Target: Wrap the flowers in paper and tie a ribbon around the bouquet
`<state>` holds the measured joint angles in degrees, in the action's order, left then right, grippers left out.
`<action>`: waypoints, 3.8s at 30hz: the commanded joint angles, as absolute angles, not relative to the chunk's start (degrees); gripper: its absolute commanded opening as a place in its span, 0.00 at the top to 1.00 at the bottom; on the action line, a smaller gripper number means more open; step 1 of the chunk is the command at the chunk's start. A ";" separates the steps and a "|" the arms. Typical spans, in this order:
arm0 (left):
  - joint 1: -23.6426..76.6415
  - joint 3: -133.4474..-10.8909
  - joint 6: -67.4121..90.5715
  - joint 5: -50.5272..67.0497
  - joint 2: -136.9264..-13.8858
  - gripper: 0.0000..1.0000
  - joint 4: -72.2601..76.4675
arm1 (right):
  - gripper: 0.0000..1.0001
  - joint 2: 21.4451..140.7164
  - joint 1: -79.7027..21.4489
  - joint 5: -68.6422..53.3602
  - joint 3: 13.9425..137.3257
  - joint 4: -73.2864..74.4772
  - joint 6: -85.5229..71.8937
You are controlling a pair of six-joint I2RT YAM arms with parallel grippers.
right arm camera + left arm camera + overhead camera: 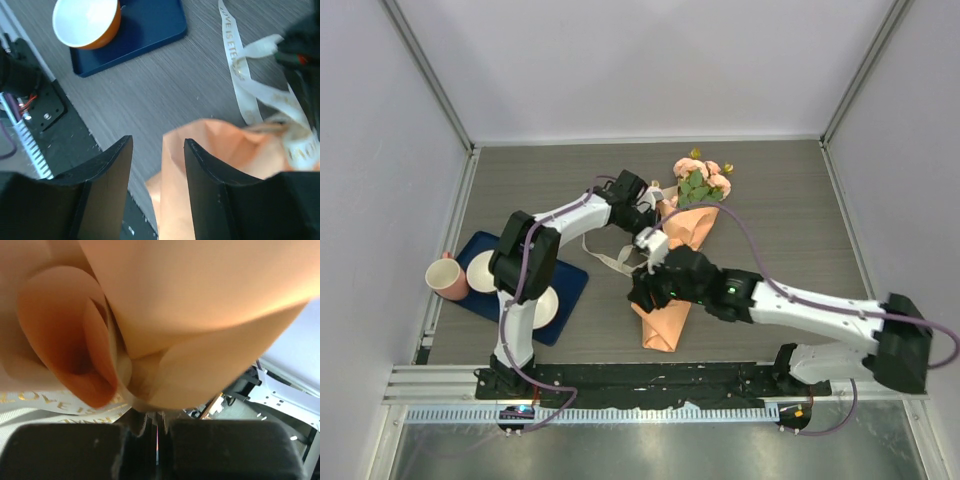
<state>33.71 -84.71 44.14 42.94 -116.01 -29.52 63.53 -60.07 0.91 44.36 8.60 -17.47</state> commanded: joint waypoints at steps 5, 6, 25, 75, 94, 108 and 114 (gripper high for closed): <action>31.55 -94.13 32.00 56.16 -122.52 1.00 -40.95 | 0.50 87.60 -61.70 11.41 65.37 11.24 -1.52; 31.47 -94.83 30.08 56.68 -123.30 1.00 -41.65 | 0.50 91.54 -61.79 12.73 66.78 13.16 -0.28; 26.81 -101.60 20.57 59.85 -132.09 1.00 -53.08 | 0.50 105.38 -59.24 13.71 66.62 1.41 10.36; 23.03 -90.36 32.86 57.32 -126.22 1.00 -39.30 | 1.00 72.88 -58.18 2.80 37.30 -22.32 -10.97; 25.48 -86.05 44.30 54.05 -119.01 1.00 -29.53 | 1.00 58.00 -58.27 25.50 34.54 26.70 -45.85; 27.42 -83.67 44.74 53.88 -117.25 1.00 -28.39 | 0.51 60.90 -58.27 22.42 45.95 22.07 -23.30; 27.60 -83.41 44.65 54.23 -116.28 1.00 -28.30 | 0.45 67.13 -58.18 22.32 50.27 14.85 -15.58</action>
<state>27.38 -83.88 44.49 53.12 -120.31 -29.71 62.85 -58.11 21.87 45.82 20.51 -23.77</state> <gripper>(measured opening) 0.012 0.546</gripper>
